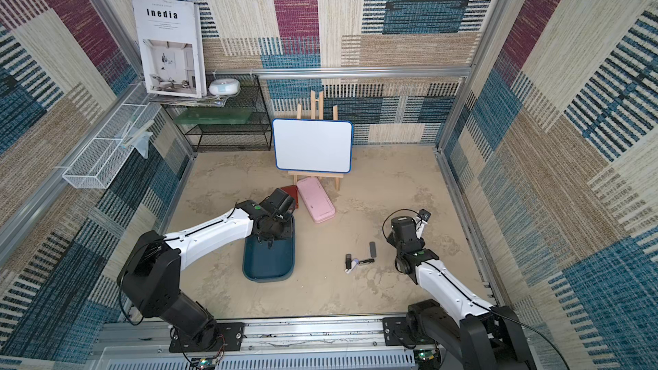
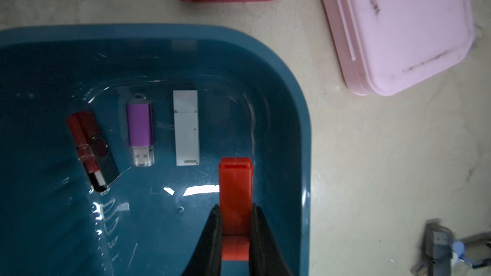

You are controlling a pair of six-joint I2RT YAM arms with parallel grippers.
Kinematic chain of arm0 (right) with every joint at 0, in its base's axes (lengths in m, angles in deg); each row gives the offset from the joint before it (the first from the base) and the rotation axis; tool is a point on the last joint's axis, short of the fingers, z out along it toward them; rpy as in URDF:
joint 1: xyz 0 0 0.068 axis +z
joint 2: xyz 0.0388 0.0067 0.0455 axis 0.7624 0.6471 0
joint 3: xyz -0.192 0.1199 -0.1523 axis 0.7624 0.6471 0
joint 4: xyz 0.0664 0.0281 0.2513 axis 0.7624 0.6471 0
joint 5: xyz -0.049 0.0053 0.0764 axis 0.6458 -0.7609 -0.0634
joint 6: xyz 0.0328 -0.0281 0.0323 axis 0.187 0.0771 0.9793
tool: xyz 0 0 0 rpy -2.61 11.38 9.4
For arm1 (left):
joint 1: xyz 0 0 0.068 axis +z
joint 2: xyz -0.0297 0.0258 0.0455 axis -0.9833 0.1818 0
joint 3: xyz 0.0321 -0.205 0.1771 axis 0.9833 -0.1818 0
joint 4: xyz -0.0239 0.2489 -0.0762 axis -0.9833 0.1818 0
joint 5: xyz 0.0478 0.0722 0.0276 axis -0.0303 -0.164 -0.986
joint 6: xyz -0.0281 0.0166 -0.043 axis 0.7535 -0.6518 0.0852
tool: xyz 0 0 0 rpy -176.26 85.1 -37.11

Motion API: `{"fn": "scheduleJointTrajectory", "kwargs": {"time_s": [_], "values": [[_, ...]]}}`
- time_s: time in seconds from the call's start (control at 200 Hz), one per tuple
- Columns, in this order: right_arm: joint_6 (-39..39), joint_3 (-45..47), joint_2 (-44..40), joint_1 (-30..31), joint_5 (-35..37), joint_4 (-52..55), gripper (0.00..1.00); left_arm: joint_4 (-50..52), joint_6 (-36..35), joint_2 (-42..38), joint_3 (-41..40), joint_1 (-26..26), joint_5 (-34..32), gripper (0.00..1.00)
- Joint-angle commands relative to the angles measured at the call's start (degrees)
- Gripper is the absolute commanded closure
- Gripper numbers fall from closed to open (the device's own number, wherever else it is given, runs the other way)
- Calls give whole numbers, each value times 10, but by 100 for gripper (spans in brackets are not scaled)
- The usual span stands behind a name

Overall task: Put the usb flash drive into the storage box
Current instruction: Place the USB flash in the storage box.

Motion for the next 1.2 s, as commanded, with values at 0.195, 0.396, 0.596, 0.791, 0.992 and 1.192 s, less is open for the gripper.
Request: {"fn": "scheduleJointTrajectory", "kwargs": {"time_s": [0.195, 0.396, 0.596, 0.791, 0.992, 1.192], "values": [[0, -3, 5, 0, 4, -11, 45, -28, -2, 58, 16, 17, 8, 91], [0, -5, 6, 0, 3, -11, 45, -28, -3, 79, 21, 18, 8, 89], [0, -4, 6, 0, 4, -10, 45, -20, -6, 90, 29, 18, 5, 82], [0, -5, 7, 1, 3, -10, 45, -7, -7, 94, 36, 18, 6, 72], [0, -5, 7, 0, 2, -10, 45, 6, -7, 86, 38, 18, 10, 64], [-1, -4, 7, 0, 3, -9, 45, 21, -10, 31, 46, 10, 27, 63]]}}
